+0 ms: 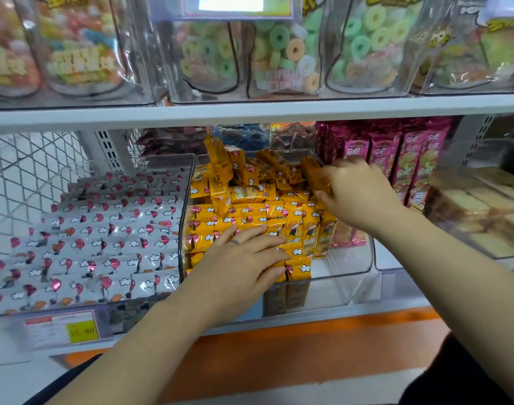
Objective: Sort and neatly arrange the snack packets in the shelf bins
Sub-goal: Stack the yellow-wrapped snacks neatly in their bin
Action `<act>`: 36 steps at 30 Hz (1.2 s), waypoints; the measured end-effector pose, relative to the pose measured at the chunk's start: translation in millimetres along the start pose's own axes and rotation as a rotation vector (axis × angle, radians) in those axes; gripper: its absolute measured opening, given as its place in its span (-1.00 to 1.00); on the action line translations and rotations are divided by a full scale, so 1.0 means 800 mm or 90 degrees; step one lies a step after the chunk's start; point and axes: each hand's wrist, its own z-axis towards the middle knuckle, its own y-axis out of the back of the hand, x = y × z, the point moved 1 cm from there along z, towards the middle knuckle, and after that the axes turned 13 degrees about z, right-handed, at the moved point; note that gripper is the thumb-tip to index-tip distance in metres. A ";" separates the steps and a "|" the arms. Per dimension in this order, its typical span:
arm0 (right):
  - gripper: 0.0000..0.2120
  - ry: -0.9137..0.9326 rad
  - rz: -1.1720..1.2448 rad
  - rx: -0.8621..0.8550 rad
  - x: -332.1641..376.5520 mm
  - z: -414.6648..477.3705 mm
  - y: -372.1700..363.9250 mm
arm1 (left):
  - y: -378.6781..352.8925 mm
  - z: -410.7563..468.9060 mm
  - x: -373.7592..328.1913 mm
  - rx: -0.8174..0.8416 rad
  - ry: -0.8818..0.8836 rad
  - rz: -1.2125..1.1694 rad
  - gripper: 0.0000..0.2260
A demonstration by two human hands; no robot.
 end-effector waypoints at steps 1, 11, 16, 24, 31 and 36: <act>-0.72 -0.018 -0.052 0.003 -0.003 0.008 -0.009 | 0.000 0.000 0.000 0.004 0.001 0.000 -0.52; -0.86 -0.004 -0.115 -0.063 -0.011 0.034 -0.029 | -0.002 0.001 0.001 0.003 -0.005 -0.001 -0.53; -0.82 0.014 -0.024 -0.115 -0.006 0.018 -0.011 | -0.001 0.002 0.000 0.012 -0.002 0.002 -0.52; -0.81 0.162 0.049 -0.002 0.026 -0.046 -0.035 | 0.000 0.001 -0.001 -0.003 -0.002 0.004 -0.51; -0.66 0.043 0.404 -0.040 0.018 -0.022 -0.038 | -0.001 0.000 0.001 -0.004 -0.002 -0.010 -0.53; -0.19 -0.123 0.532 0.081 0.026 0.007 -0.040 | -0.002 0.000 0.002 -0.004 -0.006 -0.005 -0.49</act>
